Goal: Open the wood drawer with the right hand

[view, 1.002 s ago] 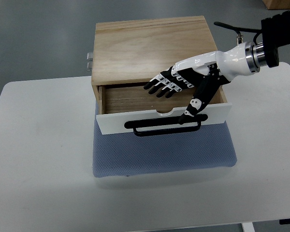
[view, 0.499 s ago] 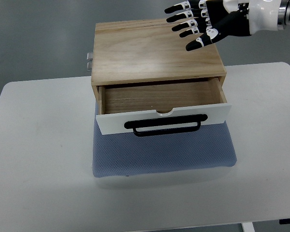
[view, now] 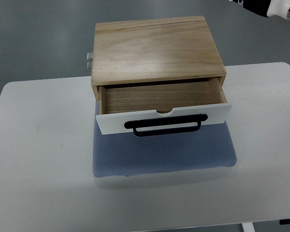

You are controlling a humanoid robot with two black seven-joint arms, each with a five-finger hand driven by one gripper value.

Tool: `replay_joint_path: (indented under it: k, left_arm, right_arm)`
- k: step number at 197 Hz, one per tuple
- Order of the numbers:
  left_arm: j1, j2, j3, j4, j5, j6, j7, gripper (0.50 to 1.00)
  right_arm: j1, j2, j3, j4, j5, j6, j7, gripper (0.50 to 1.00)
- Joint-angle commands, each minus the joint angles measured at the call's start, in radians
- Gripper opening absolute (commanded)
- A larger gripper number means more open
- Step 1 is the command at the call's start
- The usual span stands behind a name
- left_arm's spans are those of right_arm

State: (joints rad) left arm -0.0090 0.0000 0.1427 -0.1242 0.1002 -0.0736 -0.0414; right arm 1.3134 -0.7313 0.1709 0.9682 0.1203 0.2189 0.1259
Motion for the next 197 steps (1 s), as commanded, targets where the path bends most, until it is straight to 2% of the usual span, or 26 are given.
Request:
replay_joint_path:
  k: [1, 2, 3, 5, 40, 119, 160, 197]
  left_arm:
    - [0.001, 0.000, 0.000, 0.000, 0.000, 0.000, 0.000, 1.000]
    - [0.001, 0.000, 0.000, 0.000, 0.000, 0.000, 0.000, 1.000]
    - [0.000, 0.000, 0.000, 0.000, 0.001, 0.000, 0.000, 1.000]
    - [0.000, 0.000, 0.000, 0.000, 0.000, 0.000, 0.000, 1.000]
    - [0.000, 0.000, 0.000, 0.000, 0.000, 0.000, 0.000, 1.000]
    - [0.000, 0.000, 0.000, 0.000, 0.000, 0.000, 0.000, 1.000]
    - [0.000, 0.000, 0.000, 0.000, 0.000, 0.000, 0.000, 1.000]
    - [0.000, 0.000, 0.000, 0.000, 0.000, 0.000, 0.000, 1.000]
  right_arm:
    - [-0.045, 0.035, 0.064, -0.074, -0.002, -0.003, -0.002, 0.944]
    - [-0.045, 0.035, 0.064, -0.074, -0.002, -0.003, -0.002, 0.944]
    - [-0.075, 0.068, 0.108, -0.136, -0.002, -0.003, -0.002, 0.944]
    - [-0.082, 0.075, 0.117, -0.149, -0.002, -0.003, -0.002, 0.944]
    - [-0.140, 0.148, 0.216, -0.296, -0.002, -0.027, 0.001, 0.944]
    - [-0.213, 0.237, 0.277, -0.453, -0.004, -0.006, 0.003, 0.944]
    - [-0.249, 0.288, 0.303, -0.549, -0.004, 0.120, 0.001, 0.946]
    - [-0.273, 0.332, 0.308, -0.606, -0.002, 0.135, 0.011, 0.946]
